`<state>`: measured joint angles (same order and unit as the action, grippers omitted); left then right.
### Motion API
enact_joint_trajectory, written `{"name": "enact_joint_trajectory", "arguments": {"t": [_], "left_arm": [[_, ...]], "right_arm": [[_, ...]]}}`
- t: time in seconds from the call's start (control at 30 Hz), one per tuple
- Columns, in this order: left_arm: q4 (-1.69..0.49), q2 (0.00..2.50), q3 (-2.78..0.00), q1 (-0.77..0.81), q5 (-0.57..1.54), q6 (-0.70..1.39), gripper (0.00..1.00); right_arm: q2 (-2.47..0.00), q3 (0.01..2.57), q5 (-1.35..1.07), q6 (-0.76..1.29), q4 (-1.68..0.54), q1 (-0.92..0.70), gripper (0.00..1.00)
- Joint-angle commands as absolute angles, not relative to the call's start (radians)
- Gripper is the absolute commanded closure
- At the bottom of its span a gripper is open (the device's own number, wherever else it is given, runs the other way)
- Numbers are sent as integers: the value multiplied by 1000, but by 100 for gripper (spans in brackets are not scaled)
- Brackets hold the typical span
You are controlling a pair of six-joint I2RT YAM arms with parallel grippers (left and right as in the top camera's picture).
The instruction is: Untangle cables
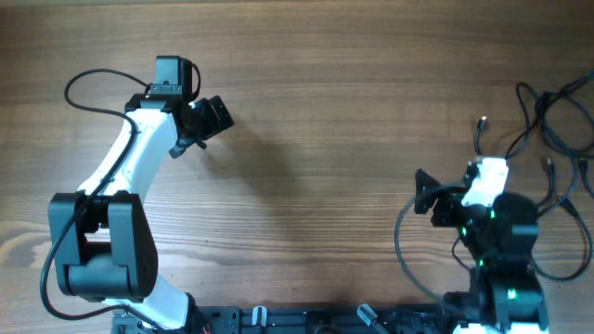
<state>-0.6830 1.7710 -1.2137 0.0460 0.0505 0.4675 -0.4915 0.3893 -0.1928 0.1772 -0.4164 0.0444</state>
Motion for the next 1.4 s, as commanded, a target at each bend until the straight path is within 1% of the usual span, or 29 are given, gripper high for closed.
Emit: {"name": "enact_joint_trajectory", "arguments": {"t": [0.0,0.3,0.43,0.57,0.8,0.87,1.07,1.23,1.37], "left_arm": [[-680,1783,-1208,45,55,448,0],[-680,1784,-1208,45,56,448,0],[-680,1784,-1208,45,55,448,0],[-680,1783,-1208,45,55,448,0],[-680,1784,-1208,45,55,448,0],[-680,1784,-1208,45,55,448,0],[-680,1783,-1208,45,56,448,0],[-680,1784,-1208,45,55,448,0],[-680,1783,-1208,45,56,448,0]], "right_arm": [[-359,329,-180,164,-375,42,0],[-137,251,-181,164,-265,42,0],[-59,202,-180,164,-186,42,0],[-3,159,-180,164,-163,43,0],[-3,130,-180,164,-108,43,0],[-3,130,-180,163,-57,43,0],[-3,130,-180,163,288,43,0],[-3,110,-181,164,329,43,0],[-3,31,-181,164,393,43,0]]}}
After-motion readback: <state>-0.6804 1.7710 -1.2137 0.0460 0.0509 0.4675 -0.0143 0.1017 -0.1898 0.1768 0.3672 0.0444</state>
